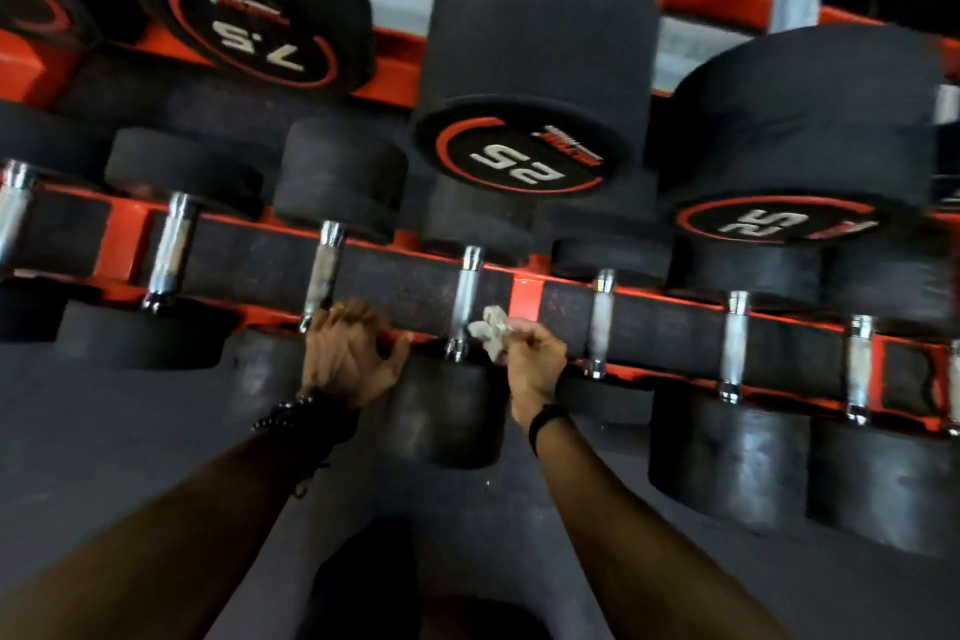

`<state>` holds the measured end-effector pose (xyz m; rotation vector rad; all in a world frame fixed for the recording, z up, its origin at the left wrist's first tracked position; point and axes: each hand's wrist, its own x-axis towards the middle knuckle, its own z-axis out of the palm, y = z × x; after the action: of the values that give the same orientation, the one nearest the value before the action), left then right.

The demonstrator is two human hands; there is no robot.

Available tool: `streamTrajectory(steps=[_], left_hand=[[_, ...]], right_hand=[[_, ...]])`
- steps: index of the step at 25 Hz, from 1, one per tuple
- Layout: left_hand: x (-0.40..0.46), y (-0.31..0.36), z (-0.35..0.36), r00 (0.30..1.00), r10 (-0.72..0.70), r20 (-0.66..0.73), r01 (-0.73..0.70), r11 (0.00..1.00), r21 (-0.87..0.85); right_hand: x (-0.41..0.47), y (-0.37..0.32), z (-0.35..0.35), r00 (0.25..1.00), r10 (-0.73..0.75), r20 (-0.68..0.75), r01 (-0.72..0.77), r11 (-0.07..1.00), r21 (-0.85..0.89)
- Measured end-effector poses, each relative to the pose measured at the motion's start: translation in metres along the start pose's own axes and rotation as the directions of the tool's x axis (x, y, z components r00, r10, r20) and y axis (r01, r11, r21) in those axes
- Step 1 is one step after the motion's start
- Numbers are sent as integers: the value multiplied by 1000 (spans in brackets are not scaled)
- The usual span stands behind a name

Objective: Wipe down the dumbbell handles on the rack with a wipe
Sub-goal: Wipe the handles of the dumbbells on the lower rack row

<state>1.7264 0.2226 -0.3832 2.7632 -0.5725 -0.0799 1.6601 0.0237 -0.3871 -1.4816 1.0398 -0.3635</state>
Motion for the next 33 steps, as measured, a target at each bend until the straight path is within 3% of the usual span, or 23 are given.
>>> streamTrajectory(steps=[2,4,7,12,14,17,20,24,26,29,31,33], left_hand=[[-1,40,8,999,44,-3,-44,998,-33],[-3,81,19,999,37,17,-35,996,-81],[-5,127,38,996,8,87,2,994,-105],[0,127,51,986,14,165,-17,1000,17],[0,125,52,991,-3,136,-2,999,39],[3,128,56,995,-64,71,64,998,2],[3,128,58,994,-110,17,110,994,18],[-1,125,65,992,-128,-22,128,991,46],[-1,125,67,990,-136,-47,138,990,42],[-2,126,67,990,-108,-92,112,993,31],[-1,125,66,989,-110,-100,115,993,36],[-1,125,66,990,-112,-92,115,993,32]], right_hand=[[0,-7,-41,1000,16,23,-19,990,140],[6,-17,-84,998,21,-64,-12,991,135],[29,-25,-138,988,5,-152,-11,999,-44],[55,-19,-158,995,-84,50,97,910,-404],[62,-18,-147,995,-28,99,75,854,-515],[76,-10,-127,992,127,-18,-102,699,-708],[92,-6,-121,981,190,-40,-161,682,-713],[93,-10,-115,953,290,91,-157,728,-667],[99,-14,-107,884,451,123,-346,807,-478],[115,-4,-104,762,594,260,-511,797,-321],[115,0,-98,756,611,234,-535,783,-317],[104,-11,-92,807,568,164,-477,789,-387]])
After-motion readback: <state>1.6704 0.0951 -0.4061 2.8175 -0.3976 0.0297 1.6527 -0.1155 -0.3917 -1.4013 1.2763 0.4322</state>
